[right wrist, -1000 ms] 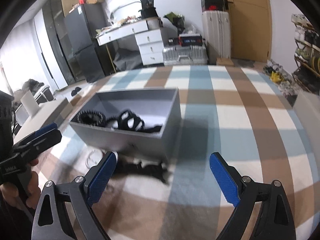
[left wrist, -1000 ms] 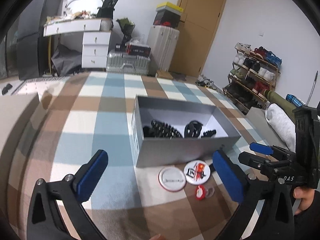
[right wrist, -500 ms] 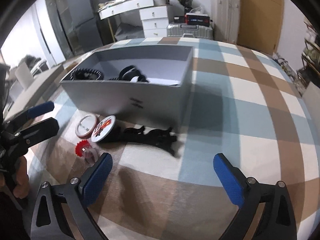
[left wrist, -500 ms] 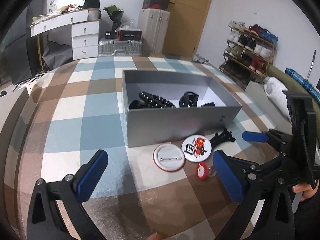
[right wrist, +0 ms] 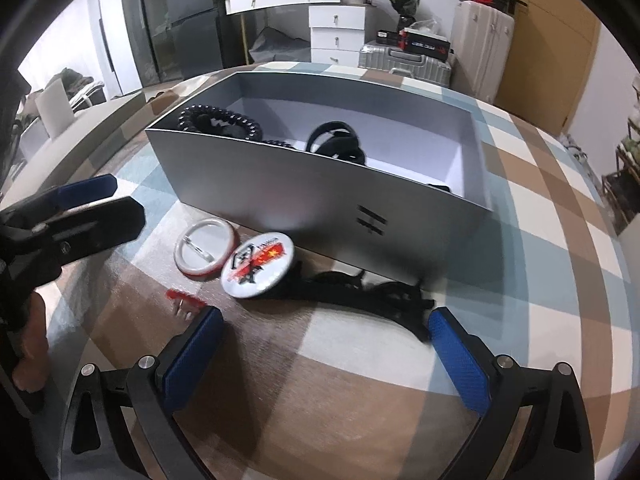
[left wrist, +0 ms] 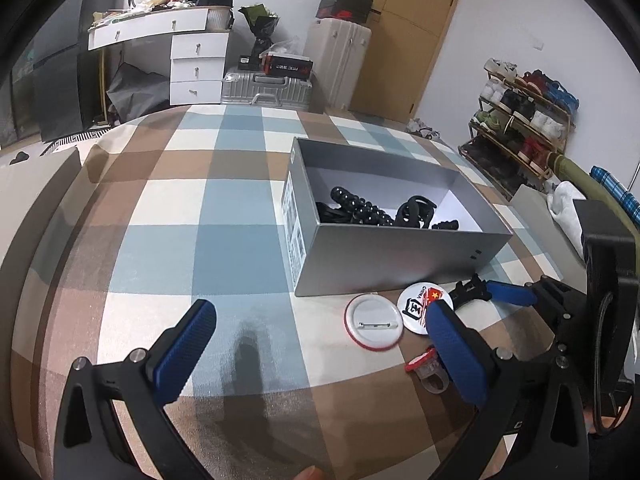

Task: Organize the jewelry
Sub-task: 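Move both open tools back toward the white badges and red clip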

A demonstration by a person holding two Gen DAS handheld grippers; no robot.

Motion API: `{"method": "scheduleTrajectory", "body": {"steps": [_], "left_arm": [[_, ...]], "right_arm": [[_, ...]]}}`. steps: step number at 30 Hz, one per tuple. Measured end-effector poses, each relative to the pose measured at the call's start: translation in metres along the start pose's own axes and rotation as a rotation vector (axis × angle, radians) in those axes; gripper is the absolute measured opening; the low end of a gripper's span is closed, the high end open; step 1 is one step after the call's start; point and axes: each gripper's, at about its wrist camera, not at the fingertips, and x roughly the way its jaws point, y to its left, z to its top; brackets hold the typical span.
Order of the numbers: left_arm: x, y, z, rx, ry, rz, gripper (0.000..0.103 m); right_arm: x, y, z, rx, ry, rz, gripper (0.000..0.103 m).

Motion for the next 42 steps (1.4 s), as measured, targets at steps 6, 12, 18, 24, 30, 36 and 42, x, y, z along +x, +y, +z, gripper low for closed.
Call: {"method": "scheduleTrajectory", "body": {"steps": [6, 12, 18, 24, 30, 36, 42], "left_arm": [[0.004, -0.003, 0.0, 0.011, 0.017, 0.001, 0.102], [0.004, -0.002, 0.0, 0.01, 0.025, -0.004, 0.102], [0.009, -0.006, -0.002, 0.023, 0.062, -0.008, 0.102], [0.012, -0.01, -0.004, 0.035, 0.096, -0.003, 0.101], [0.017, -0.015, -0.006, 0.067, 0.129, -0.021, 0.093], [0.015, -0.016, -0.007, 0.08, 0.13, -0.019, 0.09], [0.013, -0.024, -0.009, 0.12, 0.138, -0.009, 0.083]], "right_arm": [[0.005, 0.001, 0.007, 0.028, 0.003, -0.022, 0.103], [-0.002, 0.002, 0.004, 0.002, -0.01, -0.028, 0.093], [-0.013, -0.003, -0.007, 0.008, -0.045, -0.008, 0.093], [-0.028, -0.011, -0.009, 0.031, -0.099, 0.023, 0.093], [-0.036, -0.016, -0.011, 0.056, -0.131, 0.043, 0.093], [-0.044, -0.021, -0.015, 0.074, -0.148, 0.039, 0.093], [-0.053, -0.027, -0.018, 0.093, -0.164, 0.034, 0.093]]}}
